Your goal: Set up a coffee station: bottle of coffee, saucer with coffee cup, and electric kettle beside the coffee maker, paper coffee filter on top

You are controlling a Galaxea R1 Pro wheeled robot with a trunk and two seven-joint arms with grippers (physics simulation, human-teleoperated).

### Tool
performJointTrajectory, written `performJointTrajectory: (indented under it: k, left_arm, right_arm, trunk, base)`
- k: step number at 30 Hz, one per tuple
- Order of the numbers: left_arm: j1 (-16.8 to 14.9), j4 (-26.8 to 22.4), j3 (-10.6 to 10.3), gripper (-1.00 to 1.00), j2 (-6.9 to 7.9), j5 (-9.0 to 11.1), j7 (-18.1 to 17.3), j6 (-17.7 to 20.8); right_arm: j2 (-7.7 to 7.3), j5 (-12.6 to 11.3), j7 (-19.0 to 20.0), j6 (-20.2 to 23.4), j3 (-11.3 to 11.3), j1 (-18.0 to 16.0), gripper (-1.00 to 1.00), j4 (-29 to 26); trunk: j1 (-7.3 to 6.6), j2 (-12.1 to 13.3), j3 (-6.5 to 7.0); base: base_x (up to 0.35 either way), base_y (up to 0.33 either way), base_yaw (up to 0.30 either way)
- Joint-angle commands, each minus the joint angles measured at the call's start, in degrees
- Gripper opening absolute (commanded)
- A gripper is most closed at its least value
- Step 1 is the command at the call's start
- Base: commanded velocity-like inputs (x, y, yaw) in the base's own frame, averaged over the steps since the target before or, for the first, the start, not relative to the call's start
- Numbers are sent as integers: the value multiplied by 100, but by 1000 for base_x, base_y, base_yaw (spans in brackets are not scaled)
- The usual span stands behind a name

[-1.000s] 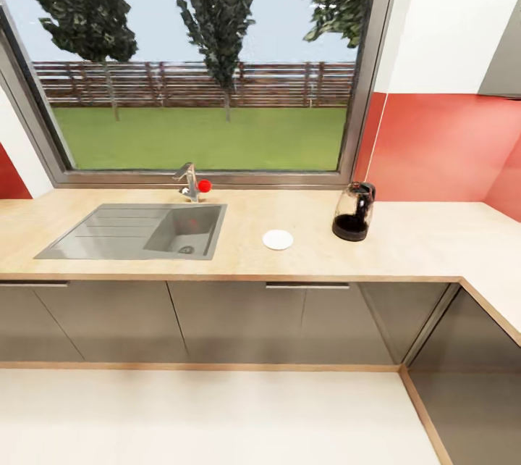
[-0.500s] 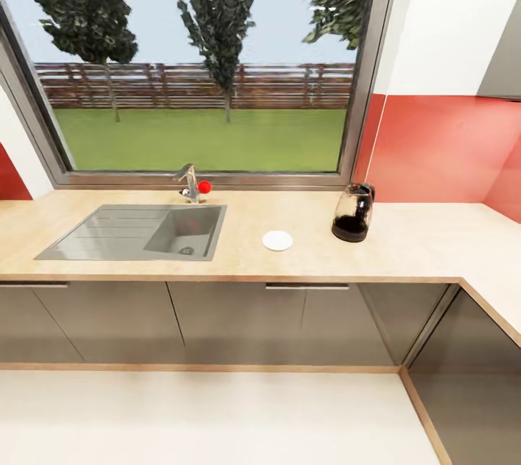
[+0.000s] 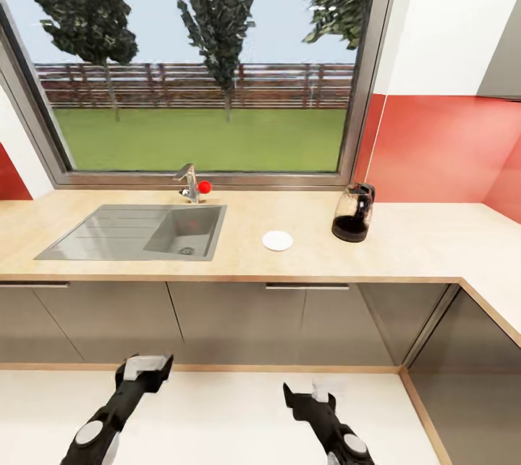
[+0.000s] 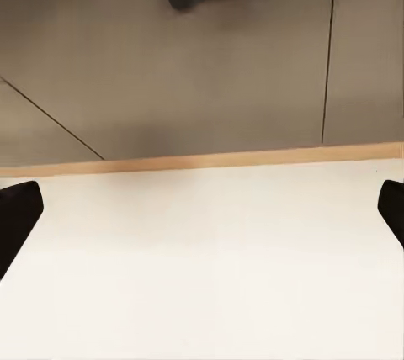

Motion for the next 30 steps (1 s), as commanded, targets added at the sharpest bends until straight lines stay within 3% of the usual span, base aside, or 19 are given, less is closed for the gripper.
performJointTrajectory:
  k: [1, 6, 7, 8, 11, 14, 16, 17, 19, 22, 24, 26, 27, 30]
  left_arm:
    - [-127, -14, 14, 100, -2, 43, -46, 102]
    - [-1173, -69, -20, 100, -12, 292, -70, 752]
    - [-1710, -78, -20, 100, -20, 326, -92, 1089]
    - [-1836, -83, -20, 100, -21, 348, -131, 1226]
    - [-2250, -87, -20, 100, -9, 513, -429, 1767]
    - [-2974, -113, -13, 100, 34, 681, -763, 2590]
    - [-3295, -170, -7, 100, 15, 694, -791, 3019]
    - [-3525, -207, -4, 100, 1, 711, -823, 3437]
    - [-3718, -219, -5, 100, 5, 762, -879, 3756]
    - [-4040, -228, -12, 100, 42, 902, -986, 4280]
    - [-4273, -231, -16, 100, 63, 987, -1031, 4739]
    - [-4460, -235, -15, 100, 79, 1031, -1052, 5312]
    - [-4510, -238, -7, 100, 92, 1034, -1057, 5602]
    - [-4496, -247, 10, 100, 108, 1047, -1061, 5888]
  right_arm:
    - [-4, -63, -14, -29, 21, -12, 100, -60]
    - [1, -75, -28, -34, 2, -307, 100, -540]
    - [7, -87, -36, -30, -5, -583, 100, -894]
    - [9, -93, -38, -29, -7, -652, 100, -1010]
    - [12, -108, -52, -18, -15, -910, 100, -1449]
    - [26, -127, -75, 41, -23, -1235, 100, -2315]
    - [36, -132, -89, 335, -27, -1368, 100, -2594]
    - [44, -166, -101, 905, -63, -1588, 100, -2673]
    - [58, -235, -159, 1355, -161, -1824, 100, -2700]
    - [70, -495, -282, 1980, -415, -2176, 100, -2719]
    - [73, -866, -328, 2473, -595, -2368, 100, -2724]
    - [74, -1384, -439, 3101, -757, -2507, 100, -2718]
    - [74, -1652, -725, 3396, -843, -2547, 100, -2704]
    - [75, -2126, -1369, 3645, -915, -2573, 100, -2677]
  trunk:
    - [3, -12, -14]
    - [3, -12, -14]
    - [3, -12, -14]
    - [3, -12, -14]
    - [3, -12, -14]
    - [3, -12, -14]
    - [3, -12, -14]
    - [3, -12, -14]
    - [3, -12, -14]
    - [3, -12, -14]
    - [3, -12, -14]
    - [3, -12, -14]
    - [3, -12, -14]
    - [3, -12, -14]
  base:
    - [0, 0, 0]
    - [0, 0, 0]
    - [0, 0, 0]
    - [0, 0, 0]
    - [0, 0, 0]
    - [0, 0, 0]
    - [0, 0, 0]
    - [0, 0, 0]
    - [0, 0, 0]
    - [0, 0, 0]
    - [0, 0, 0]
    - [0, 0, 0]
    - [0, 0, 0]
    - [0, 0, 0]
